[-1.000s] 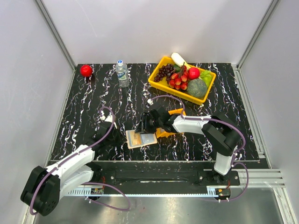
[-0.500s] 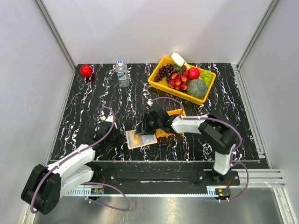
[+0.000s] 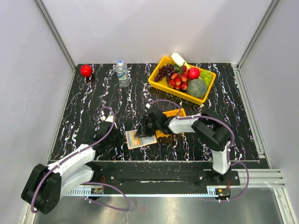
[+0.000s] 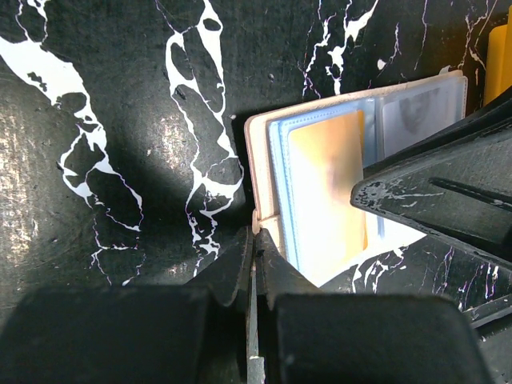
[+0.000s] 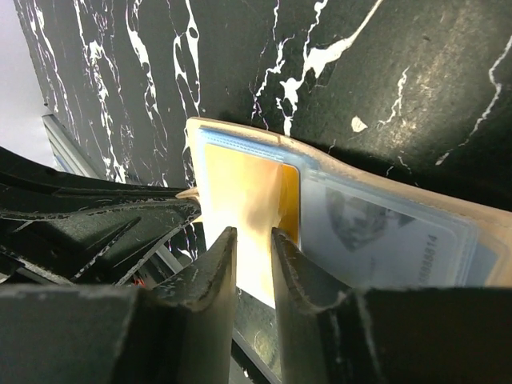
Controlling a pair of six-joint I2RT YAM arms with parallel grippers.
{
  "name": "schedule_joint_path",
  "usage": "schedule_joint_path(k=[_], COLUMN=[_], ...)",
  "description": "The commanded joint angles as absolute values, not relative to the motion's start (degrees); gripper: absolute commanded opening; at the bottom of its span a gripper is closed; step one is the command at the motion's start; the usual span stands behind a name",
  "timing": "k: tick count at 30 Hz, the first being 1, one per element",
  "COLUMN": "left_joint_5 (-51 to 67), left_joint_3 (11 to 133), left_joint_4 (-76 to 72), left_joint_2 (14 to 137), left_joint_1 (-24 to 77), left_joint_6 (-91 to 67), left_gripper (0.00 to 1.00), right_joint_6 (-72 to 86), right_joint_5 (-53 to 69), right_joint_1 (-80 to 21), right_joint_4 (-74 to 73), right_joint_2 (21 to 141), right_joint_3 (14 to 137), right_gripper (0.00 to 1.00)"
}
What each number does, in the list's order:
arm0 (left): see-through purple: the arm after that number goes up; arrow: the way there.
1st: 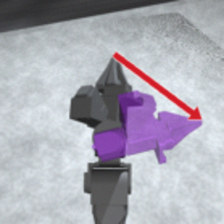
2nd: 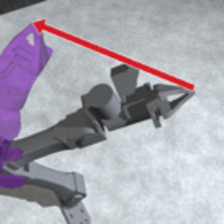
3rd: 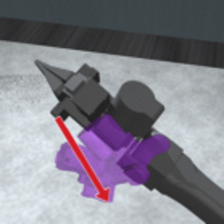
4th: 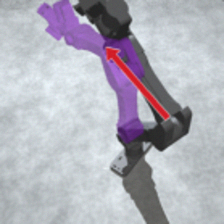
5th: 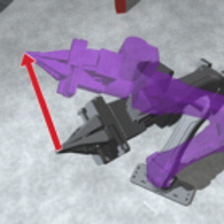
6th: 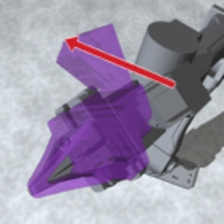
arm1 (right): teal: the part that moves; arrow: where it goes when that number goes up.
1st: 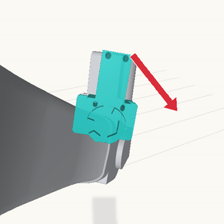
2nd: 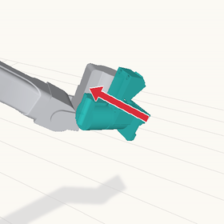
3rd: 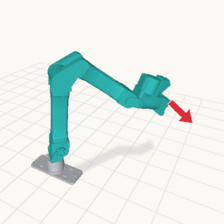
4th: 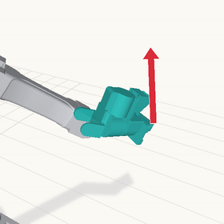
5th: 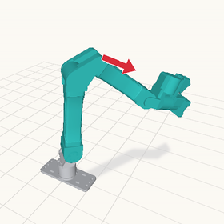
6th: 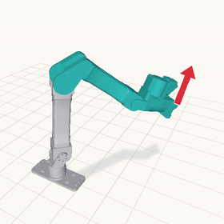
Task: Put the credit cards into the card holder
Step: Close the card holder at the center of the board.
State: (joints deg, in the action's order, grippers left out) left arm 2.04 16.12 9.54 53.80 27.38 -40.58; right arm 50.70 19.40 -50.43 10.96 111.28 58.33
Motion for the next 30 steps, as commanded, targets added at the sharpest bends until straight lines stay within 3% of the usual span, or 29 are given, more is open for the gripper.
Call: schedule_joint_path(k=[1, 9, 14, 16, 20, 28, 30], left_joint_5=[1.1, 0.8, 0.7, 0.6, 0.6, 0.7, 0.7], left_joint_3=[16.4, 16.2, 16.1, 16.2, 16.2, 16.3, 16.6], left_joint_4=[7.0, 7.5, 7.7, 7.8, 7.7, 7.7, 8.0], left_joint_2=[54.0, 52.9, 52.4, 52.2, 52.6, 53.0, 52.8], left_joint_1=[27.2, 27.2, 27.2, 27.2, 27.2, 27.2, 27.2], left_joint_6=[-40.9, -41.1, -41.2, -41.2, -41.2, -41.1, -41.0], left_gripper=[0.0, 0.0, 0.0, 0.0, 0.0, 0.0, 0.0], right_joint_6=[50.7, 48.3, 44.2, 43.2, 42.2, 40.8, 40.9], right_joint_5=[22.1, 20.7, 8.0, 3.3, -2.7, -3.0, -4.7], right_joint_1=[-51.9, -51.9, -52.1, -52.2, -52.3, -53.5, -53.6], right_joint_4=[13.5, 14.6, 3.8, 0.7, -5.9, -8.1, -8.2], right_joint_2=[113.1, 107.3, 103.2, 101.5, 101.2, 102.0, 100.9], right_joint_3=[59.2, 57.6, 59.0, 59.1, 60.6, 62.1, 61.3], right_gripper=[0.27, 0.12, 0.11, 0.12, 0.27, 0.29, 0.34])
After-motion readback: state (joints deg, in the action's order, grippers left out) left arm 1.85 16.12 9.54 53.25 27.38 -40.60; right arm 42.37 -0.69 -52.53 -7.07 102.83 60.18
